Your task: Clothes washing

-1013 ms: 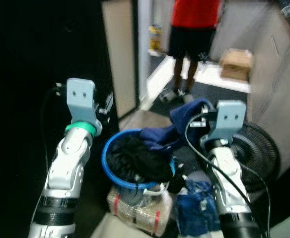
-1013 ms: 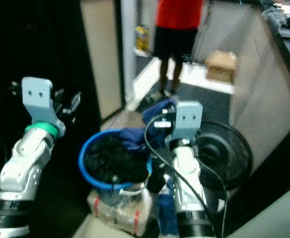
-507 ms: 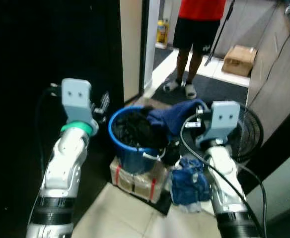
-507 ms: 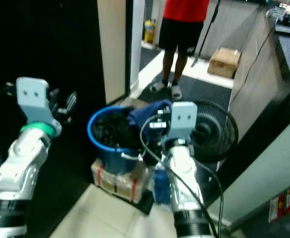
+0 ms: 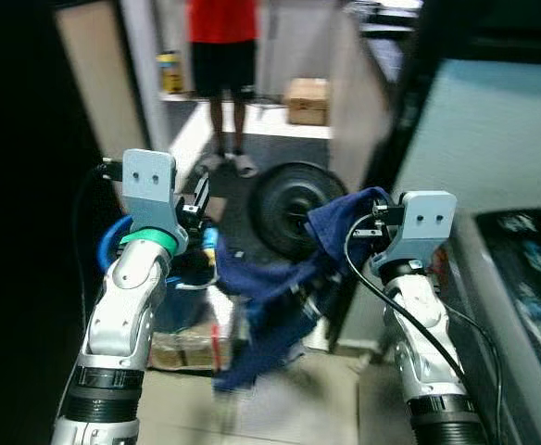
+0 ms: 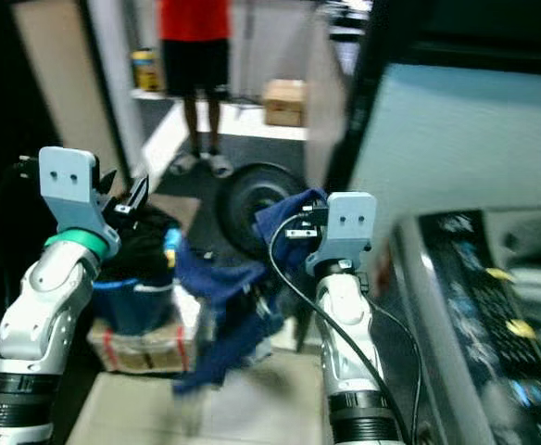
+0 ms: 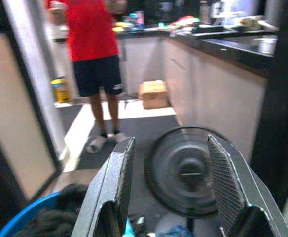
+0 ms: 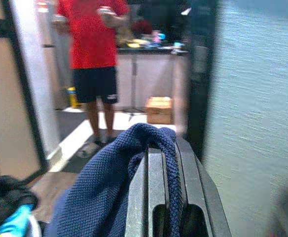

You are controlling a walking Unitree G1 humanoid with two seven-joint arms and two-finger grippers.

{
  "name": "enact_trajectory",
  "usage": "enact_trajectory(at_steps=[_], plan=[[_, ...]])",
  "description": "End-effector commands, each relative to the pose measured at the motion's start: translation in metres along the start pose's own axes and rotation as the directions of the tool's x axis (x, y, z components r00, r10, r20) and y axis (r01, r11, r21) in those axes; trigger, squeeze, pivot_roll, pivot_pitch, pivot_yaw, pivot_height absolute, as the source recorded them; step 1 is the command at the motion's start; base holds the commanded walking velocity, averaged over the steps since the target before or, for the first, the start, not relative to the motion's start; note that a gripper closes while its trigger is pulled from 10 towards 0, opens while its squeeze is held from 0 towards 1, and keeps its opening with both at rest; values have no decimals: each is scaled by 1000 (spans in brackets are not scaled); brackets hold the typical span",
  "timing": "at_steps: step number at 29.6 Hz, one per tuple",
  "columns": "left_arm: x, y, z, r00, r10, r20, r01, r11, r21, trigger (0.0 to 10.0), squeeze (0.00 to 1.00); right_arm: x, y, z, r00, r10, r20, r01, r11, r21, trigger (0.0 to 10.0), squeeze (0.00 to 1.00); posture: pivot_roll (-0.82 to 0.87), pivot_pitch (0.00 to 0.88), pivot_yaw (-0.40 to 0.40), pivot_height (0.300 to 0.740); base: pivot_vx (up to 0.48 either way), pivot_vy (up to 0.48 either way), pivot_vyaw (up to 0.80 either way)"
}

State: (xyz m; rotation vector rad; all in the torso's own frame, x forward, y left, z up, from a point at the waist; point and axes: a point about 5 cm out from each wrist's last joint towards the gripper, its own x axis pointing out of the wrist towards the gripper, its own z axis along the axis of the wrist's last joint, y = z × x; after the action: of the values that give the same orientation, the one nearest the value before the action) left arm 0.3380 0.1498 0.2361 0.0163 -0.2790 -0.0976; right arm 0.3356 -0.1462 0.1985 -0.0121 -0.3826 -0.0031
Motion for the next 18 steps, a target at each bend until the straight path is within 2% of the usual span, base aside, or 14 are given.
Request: enact_trajectory(at_steps=[1, 10, 18], plan=[[-1, 0, -2, 1000, -1, -8, 1, 1000, -2, 10000, 0, 1, 0, 2, 1000, -3, 11, 3, 1000, 10, 10000, 0, 49, 0, 56, 740, 0, 0, -800], [1, 1, 2, 1000, -3, 8, 3, 1000, 0, 10000, 0, 2, 0, 7, 999, -1, 37, 0, 999, 38, 10000, 0, 49, 0, 58, 740, 0, 0, -800], [8, 5, 21, 996, -14, 82, 11, 999, 32, 10000, 0, 8, -5, 25, 993, -23, 112, 12, 995, 101, 10000, 0, 48, 0, 65, 740, 0, 0, -800]])
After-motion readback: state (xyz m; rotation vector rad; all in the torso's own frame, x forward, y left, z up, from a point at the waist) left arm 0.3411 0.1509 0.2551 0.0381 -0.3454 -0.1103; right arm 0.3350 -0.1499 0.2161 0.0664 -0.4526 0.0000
